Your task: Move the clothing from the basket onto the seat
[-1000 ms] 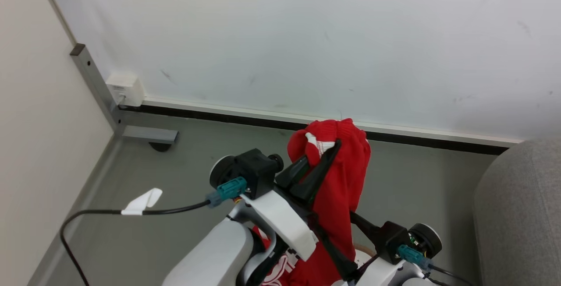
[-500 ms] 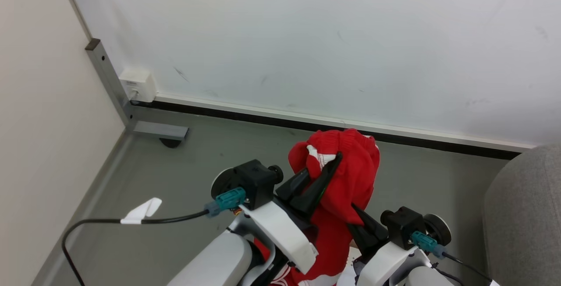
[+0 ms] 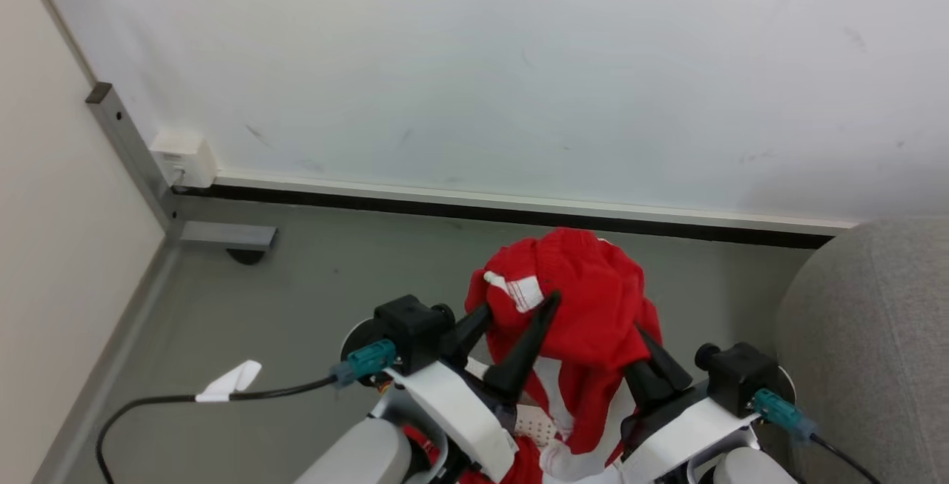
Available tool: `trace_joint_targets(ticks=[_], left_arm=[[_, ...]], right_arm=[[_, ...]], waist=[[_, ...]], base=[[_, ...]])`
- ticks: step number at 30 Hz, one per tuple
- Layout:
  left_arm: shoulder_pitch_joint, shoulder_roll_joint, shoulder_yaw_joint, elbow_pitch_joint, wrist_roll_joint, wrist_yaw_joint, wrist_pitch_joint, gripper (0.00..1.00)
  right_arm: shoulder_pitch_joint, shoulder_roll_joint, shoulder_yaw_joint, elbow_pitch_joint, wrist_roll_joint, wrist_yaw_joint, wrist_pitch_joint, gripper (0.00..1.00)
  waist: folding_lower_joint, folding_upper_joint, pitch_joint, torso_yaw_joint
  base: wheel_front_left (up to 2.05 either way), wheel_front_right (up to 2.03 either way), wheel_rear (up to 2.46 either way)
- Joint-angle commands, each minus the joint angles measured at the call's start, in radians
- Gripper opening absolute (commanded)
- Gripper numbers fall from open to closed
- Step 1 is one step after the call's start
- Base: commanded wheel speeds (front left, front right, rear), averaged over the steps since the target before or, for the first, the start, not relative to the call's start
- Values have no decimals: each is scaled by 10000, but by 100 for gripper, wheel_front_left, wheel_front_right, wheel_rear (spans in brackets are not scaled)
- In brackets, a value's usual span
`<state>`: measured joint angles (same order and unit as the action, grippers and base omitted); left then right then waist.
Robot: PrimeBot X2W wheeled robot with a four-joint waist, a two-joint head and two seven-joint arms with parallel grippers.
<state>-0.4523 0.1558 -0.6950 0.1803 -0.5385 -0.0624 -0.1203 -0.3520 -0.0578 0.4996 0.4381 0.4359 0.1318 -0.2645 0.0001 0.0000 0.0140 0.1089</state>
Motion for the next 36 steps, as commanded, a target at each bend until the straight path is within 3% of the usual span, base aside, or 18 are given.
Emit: trace_joint_targets(ticks=[1, 7, 15, 25, 36], left_arm=[[119, -13, -50, 0, -118, -35, -51, 100], [358, -59, -434, 29, -113, -198, -219, 100], [522, 15, -721, 294, 148, -246, -635, 100], [188, 234, -973, 591, 747, -182, -953, 100], [-72, 308, -1130, 1071, 1027, -236, -1236, 100]], right_arm=[[108, -38, -158, -177, 72, -21, 2, 0], [287, -362, -1011, -925, -80, -21, 3, 0], [483, -699, -2440, -1806, -334, -21, 3, 0], [1003, -942, -3480, -2610, -585, -21, 3, 0], [1584, -896, -3807, -2807, -550, -21, 3, 0]], waist=[[-1, 0, 2, -171], [-1, 0, 121, -848], [-1, 0, 305, -2337], [-1, 0, 626, -4204], [-1, 0, 831, -4936]], base=[[0, 0, 0], [0, 0, 0], [0, 0, 0], [0, 0, 0], [0, 0, 0]])
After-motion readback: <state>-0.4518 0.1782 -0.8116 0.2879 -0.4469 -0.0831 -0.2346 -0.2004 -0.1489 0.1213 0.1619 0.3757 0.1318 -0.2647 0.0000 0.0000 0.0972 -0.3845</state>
